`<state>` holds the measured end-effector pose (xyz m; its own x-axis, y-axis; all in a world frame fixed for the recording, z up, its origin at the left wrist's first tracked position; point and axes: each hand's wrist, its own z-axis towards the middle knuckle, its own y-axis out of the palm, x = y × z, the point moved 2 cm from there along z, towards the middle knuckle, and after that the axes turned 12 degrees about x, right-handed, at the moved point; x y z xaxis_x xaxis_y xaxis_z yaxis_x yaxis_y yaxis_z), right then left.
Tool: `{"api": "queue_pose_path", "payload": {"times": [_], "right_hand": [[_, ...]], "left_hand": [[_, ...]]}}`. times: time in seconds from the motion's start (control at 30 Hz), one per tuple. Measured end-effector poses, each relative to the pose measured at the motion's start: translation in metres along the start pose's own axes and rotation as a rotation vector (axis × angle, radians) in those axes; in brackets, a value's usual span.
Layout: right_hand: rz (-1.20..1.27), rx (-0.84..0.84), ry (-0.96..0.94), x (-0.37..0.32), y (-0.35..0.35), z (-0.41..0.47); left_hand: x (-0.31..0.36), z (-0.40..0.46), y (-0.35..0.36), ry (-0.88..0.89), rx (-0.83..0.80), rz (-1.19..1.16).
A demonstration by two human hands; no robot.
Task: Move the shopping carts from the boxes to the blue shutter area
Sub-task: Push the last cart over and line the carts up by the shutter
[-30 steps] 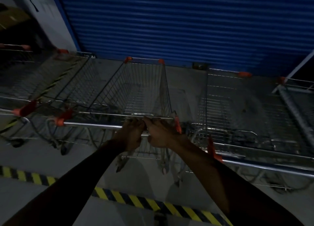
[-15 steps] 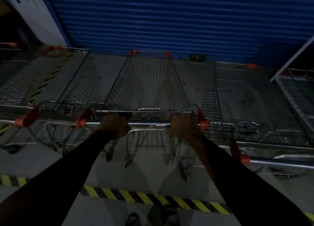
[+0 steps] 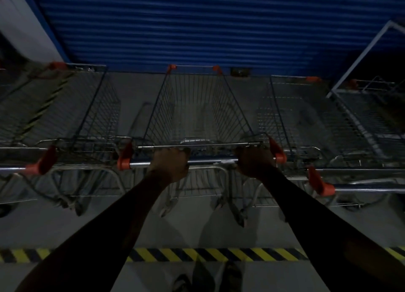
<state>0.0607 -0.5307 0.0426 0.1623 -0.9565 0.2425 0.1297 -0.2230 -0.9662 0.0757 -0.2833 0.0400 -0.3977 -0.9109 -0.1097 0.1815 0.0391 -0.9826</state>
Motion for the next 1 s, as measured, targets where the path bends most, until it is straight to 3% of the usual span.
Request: {"api": "queue_pose_path", "payload": {"times": [0.17, 0.3, 0.5, 1.0], "right_hand": [[0.140, -0.061, 0.002, -0.009, -0.009, -0.010], [0.340, -0.243, -0.062, -0.017, -0.016, -0.009], [0.237, -0.075, 0.002, -0.028, -0.006, -0.030], [0.294, -0.085, 0.067, -0.019, -0.010, -0.055]], "left_hand": [[-0.001, -0.016, -0.006, -0.004, 0.029, -0.006], [0.000, -0.026, -0.009, -0.011, 0.033, 0.005], [0.011, -0.036, -0.014, 0.021, 0.053, 0.032], [0.033, -0.054, -0.016, -0.021, 0.050, 0.038]]}}
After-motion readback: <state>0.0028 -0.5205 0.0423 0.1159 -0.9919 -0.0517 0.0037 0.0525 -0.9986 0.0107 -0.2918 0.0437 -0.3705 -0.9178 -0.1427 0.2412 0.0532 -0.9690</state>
